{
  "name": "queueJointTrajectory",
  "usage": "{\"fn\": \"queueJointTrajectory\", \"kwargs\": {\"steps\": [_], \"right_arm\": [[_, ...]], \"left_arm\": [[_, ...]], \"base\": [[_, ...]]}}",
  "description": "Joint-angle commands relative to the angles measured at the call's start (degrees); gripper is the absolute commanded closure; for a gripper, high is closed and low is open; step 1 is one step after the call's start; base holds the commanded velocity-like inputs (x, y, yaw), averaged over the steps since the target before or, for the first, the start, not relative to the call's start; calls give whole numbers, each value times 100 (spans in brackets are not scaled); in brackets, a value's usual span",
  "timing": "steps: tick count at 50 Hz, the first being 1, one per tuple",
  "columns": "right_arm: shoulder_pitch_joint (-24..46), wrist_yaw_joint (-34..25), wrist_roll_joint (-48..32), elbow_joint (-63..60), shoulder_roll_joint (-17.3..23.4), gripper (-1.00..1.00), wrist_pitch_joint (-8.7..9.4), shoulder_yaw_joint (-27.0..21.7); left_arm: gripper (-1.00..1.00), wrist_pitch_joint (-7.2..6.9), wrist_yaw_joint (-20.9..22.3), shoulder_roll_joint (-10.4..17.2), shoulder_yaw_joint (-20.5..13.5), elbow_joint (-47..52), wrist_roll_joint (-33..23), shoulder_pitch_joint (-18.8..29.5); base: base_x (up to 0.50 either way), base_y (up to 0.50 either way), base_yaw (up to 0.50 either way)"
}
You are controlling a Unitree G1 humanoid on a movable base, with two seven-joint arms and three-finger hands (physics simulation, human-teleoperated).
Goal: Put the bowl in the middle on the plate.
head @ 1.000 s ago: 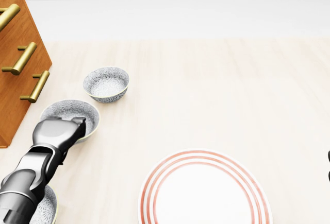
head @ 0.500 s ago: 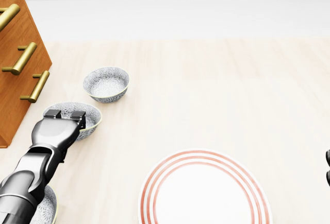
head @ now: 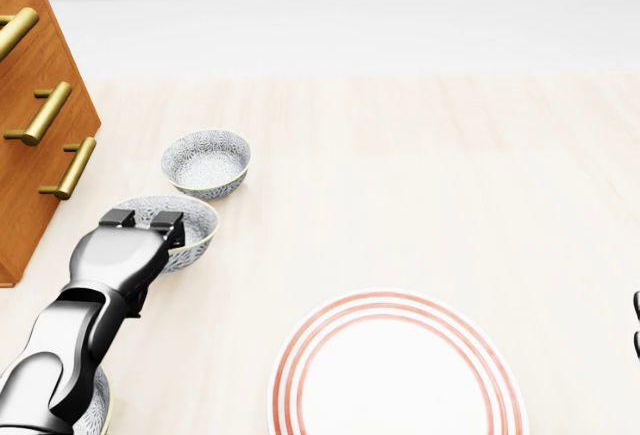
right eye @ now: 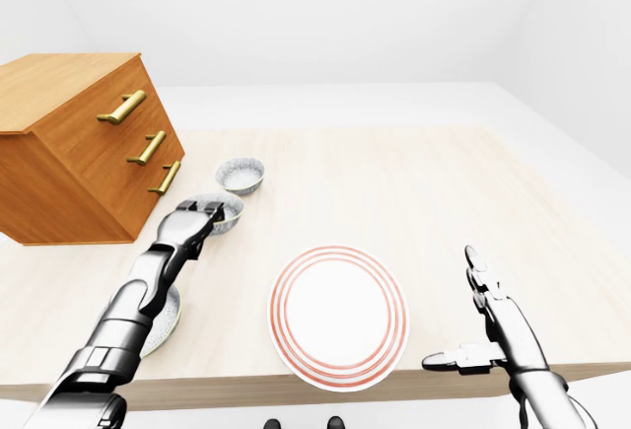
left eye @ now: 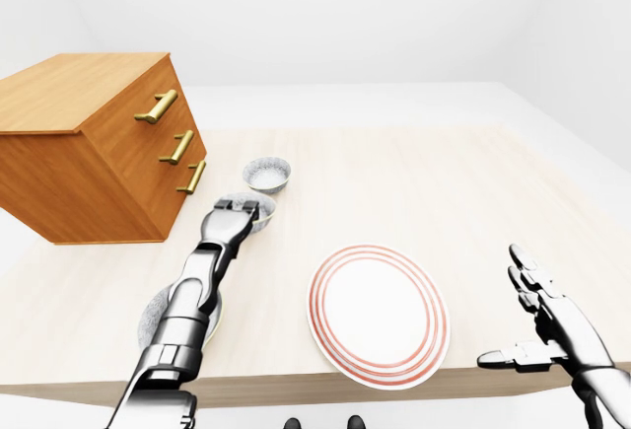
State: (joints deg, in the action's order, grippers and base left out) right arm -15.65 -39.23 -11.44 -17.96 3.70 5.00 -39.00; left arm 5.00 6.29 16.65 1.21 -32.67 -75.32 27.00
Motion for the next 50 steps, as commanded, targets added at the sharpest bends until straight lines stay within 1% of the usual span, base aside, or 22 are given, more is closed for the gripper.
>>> {"fn": "queueJointTrajectory", "kwargs": {"steps": [1,2,3,8,12,13,16,17,20,21,23,27,30,36,37,40,44,50], "right_arm": [[9,10,27,-22,10,-100,0,-4],[6,9,25,-24,8,-100,0,-2],[10,25,19,40,12,-100,0,4],[7,28,13,50,21,-100,0,14],[12,29,19,53,27,-100,0,14],[-4,20,11,3,15,-100,0,16],[7,13,1,-9,14,-100,0,12],[9,11,-3,-11,14,-100,0,16],[4,15,-10,6,13,-100,0,22],[-4,8,-14,-25,5,-100,0,21],[0,10,-16,-9,3,-100,0,17],[-2,4,-20,-28,1,-100,0,17],[1,6,-35,-18,0,-100,0,23],[1,12,-27,-13,10,-100,0,27],[4,9,-28,-16,11,-100,0,25],[7,6,-32,-18,12,-100,0,23],[10,12,-27,31,15,-100,0,21],[12,8,-29,-1,13,-100,0,26]], "left_arm": [[100,0,690,-222,-149,1620,-15,-503],[100,0,693,-225,-153,1627,-18,-506],[100,0,850,-280,-147,1984,-9,-601],[100,0,1336,-475,-169,3008,48,-832],[100,0,1485,-572,-153,3409,46,-923],[100,0,1563,-653,-92,3715,101,-1011],[100,0,1637,-756,-40,3940,68,-1105],[100,0,1720,-814,-11,4101,90,-1136],[100,0,1751,-879,28,4182,71,-1153],[100,0,1895,-936,53,4335,94,-1186],[100,0,1907,-973,93,4411,82,-1213],[100,0,2061,-1059,161,4646,78,-1257],[100,0,2199,-1178,301,4943,48,-1387],[100,0,2333,-1321,438,5152,-12,-1460],[100,0,2382,-1383,541,5304,-55,-1557],[100,0,2445,-1462,649,5483,-79,-1660],[100,0,2619,-1621,914,5873,-203,-1889],[100,0,2616,-1719,1157,6069,-295,-2147]], "base": [[0,0,0],[0,0,0],[0,0,0],[0,0,0],[0,0,0],[0,0,0],[0,0,0],[0,0,0],[0,0,0],[0,0,0],[0,0,0],[0,0,0],[0,0,0],[0,0,0],[0,0,0],[0,0,0],[0,0,0],[0,0,0]]}}
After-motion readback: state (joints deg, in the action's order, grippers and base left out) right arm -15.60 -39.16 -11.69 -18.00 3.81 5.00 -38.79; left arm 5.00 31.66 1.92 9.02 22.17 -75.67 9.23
